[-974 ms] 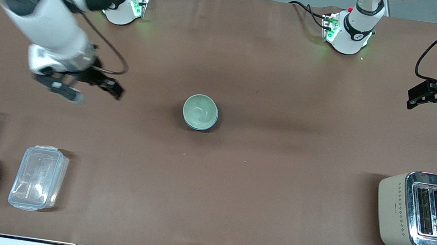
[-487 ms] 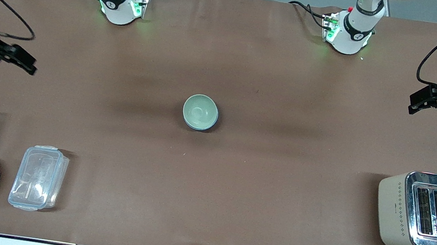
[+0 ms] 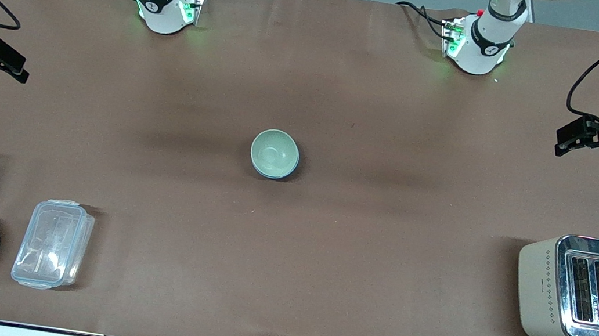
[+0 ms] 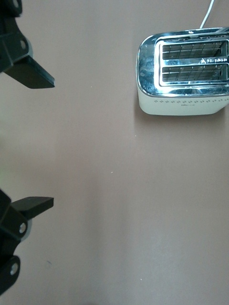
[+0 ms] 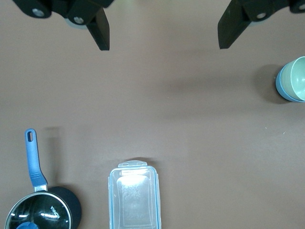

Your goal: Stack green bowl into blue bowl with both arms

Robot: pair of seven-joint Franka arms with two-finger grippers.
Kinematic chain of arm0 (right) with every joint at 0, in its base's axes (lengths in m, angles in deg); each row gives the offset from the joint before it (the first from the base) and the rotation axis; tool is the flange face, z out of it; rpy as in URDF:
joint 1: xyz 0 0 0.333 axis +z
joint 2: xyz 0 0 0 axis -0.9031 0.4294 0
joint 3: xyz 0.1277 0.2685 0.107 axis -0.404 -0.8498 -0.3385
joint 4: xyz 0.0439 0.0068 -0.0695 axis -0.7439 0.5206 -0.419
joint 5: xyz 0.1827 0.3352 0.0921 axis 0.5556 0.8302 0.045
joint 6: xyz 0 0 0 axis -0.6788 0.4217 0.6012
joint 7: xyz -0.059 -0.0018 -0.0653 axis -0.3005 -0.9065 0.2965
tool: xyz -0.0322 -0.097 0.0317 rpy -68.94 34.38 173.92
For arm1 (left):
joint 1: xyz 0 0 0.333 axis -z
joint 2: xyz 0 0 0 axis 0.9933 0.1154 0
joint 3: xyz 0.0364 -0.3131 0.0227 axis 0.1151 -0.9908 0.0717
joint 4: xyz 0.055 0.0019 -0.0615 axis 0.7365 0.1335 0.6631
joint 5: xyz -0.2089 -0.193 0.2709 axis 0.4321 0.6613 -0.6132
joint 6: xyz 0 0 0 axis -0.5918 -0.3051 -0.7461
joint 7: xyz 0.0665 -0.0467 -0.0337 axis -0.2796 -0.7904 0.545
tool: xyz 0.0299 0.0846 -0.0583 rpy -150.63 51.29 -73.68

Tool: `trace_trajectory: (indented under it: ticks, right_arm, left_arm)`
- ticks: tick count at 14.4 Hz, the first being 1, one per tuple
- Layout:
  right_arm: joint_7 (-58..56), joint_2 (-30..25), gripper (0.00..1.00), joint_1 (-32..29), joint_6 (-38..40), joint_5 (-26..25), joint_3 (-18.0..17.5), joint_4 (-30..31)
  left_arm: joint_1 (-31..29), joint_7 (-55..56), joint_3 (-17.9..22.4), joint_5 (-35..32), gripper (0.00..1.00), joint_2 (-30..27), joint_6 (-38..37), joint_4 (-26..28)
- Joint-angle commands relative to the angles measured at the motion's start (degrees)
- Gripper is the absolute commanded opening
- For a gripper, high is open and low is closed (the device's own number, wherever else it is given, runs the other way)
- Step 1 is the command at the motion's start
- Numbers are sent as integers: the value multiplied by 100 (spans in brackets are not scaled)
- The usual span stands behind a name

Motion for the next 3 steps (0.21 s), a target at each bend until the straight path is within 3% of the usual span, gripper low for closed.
trace_trajectory:
  ticks: [1, 3]
  right_arm:
    - [-105, -31, 100, -60, 68, 102, -37, 0]
    - [-437, -31, 100, -60, 77, 102, -28, 0]
  left_arm:
    - [31, -93, -34, 74, 100, 50, -151, -148]
    - [14, -268, -96, 74, 100, 33, -169, -157]
